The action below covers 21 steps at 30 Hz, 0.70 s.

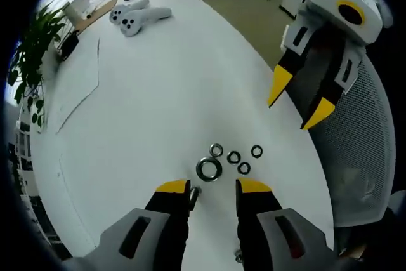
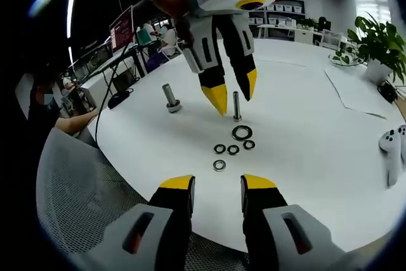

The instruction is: Place the washer onto the threaded stud by aligning its center hole with the stud, sliding it down to the base, and recovering from edge contact or off-axis alignment until the washer reaches the visible bottom stop.

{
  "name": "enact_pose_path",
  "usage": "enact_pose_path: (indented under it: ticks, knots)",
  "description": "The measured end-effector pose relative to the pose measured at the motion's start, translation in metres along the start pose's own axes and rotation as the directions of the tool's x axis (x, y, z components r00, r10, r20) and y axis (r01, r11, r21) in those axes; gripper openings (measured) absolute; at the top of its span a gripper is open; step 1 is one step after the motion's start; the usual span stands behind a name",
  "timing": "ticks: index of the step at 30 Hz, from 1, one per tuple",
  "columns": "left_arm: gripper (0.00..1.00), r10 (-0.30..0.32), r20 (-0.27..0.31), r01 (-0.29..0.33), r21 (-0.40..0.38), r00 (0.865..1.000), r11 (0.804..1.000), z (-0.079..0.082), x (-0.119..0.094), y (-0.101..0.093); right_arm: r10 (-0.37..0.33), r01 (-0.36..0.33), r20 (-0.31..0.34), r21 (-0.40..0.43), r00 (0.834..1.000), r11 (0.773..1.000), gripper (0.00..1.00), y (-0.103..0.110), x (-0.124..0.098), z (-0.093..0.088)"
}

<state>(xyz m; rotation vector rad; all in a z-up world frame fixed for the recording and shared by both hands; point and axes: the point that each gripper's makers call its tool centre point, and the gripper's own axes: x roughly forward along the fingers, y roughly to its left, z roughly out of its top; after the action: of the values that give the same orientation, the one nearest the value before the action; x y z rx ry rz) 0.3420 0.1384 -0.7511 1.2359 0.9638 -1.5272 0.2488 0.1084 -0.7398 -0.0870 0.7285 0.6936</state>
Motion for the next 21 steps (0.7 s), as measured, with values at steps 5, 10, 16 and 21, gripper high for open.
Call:
enact_pose_path:
  ticks: [5,10,16,21]
  knots:
    - [0.27,-0.010,-0.009,0.010,0.009,1.000,1.000,0.000,0.015,0.003,-0.003,0.003,0.003,0.004,1.000,1.000,0.32,-0.001,0.000,0.000]
    - [0.27,-0.018,-0.026,0.019,0.057,1.000,0.998,0.000,0.025,0.004,-0.008,0.008,0.009,0.009,1.000,1.000,0.31,-0.001,-0.001,0.002]
    - [0.25,-0.013,-0.051,0.020,0.139,0.999,0.990,-0.005,0.034,0.006,-0.015,0.014,0.013,0.012,1.000,1.000,0.31,-0.002,-0.001,0.003]
    - [0.24,-0.018,-0.067,0.030,0.173,0.998,0.985,-0.007,0.042,0.005,-0.020,0.020,0.017,0.022,1.000,1.000,0.31,-0.004,-0.002,0.003]
